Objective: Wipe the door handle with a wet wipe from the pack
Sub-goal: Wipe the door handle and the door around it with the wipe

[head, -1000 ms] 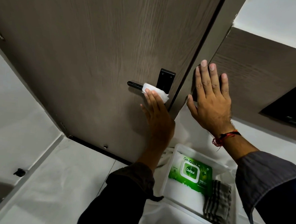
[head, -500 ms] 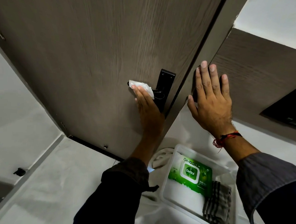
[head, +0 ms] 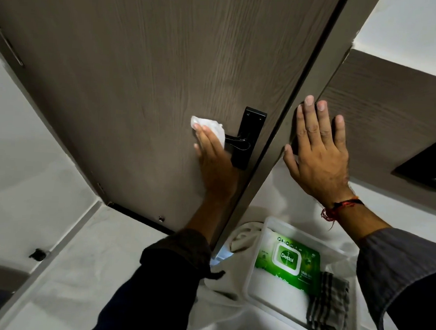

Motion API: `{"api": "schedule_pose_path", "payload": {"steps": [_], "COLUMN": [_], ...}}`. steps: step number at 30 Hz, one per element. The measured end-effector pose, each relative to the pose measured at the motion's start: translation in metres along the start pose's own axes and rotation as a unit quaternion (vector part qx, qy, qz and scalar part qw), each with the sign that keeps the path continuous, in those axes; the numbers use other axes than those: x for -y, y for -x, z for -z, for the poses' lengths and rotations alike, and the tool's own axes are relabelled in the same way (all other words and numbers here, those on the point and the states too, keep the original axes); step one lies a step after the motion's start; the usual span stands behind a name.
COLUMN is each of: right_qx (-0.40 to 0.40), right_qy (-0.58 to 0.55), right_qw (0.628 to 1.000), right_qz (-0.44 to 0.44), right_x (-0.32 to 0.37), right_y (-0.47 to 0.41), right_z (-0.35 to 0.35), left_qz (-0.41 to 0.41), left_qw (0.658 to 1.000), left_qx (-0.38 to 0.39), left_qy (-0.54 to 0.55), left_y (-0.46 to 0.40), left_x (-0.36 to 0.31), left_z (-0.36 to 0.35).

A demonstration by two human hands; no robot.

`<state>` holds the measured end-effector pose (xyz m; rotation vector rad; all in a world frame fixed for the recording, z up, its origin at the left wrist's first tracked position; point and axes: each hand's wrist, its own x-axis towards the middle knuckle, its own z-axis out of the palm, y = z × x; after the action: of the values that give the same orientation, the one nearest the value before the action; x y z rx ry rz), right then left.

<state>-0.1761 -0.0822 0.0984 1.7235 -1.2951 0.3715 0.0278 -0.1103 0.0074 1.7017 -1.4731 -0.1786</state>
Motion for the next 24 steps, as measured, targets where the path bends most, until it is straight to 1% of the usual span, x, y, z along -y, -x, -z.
{"api": "schedule_pose_path", "payload": {"steps": [3,7,9,11,13,15,18,19,22,24], "right_qx": [0.002,0.009,0.013,0.015,0.015,0.016,0.020,0.021,0.025,0.030], "right_qy": [0.006,0.008,0.007,0.007,0.012,0.011,0.018,0.022,0.027,0.026], "right_qw": [1.000,1.000,1.000,1.000,1.000,1.000,1.000,1.000,0.999,0.999], "right_qz": [0.003,0.000,-0.002,-0.001,0.001,0.006,0.008,0.007,0.004,0.002], "right_x": [0.000,0.003,0.003,0.002,0.001,0.000,-0.001,-0.001,0.000,0.002], "right_y": [-0.001,-0.001,-0.002,-0.001,-0.001,-0.001,0.000,0.000,0.000,-0.002], "right_z": [0.000,0.001,0.002,0.002,0.002,0.002,0.002,0.002,0.003,0.005], "left_qz": [0.016,0.010,-0.012,-0.058,-0.104,-0.124,-0.149,-0.142,-0.049,-0.015], "left_qw": [1.000,0.999,0.999,0.997,0.992,0.989,0.984,0.984,0.992,0.995], "left_qx": [-0.003,0.006,0.012,0.021,0.057,0.080,0.079,0.078,0.064,0.042], "left_qy": [-0.006,-0.035,-0.033,-0.039,-0.030,-0.025,-0.056,-0.069,-0.092,-0.092], "left_y": [-0.013,0.002,0.020,0.041,0.057,0.061,0.056,0.052,0.023,0.002], "left_x": [0.007,-0.005,-0.015,-0.025,-0.029,-0.026,-0.014,-0.008,0.006,0.010], "left_z": [0.008,0.002,-0.006,-0.016,-0.022,-0.023,-0.016,-0.013,0.001,0.013]}}
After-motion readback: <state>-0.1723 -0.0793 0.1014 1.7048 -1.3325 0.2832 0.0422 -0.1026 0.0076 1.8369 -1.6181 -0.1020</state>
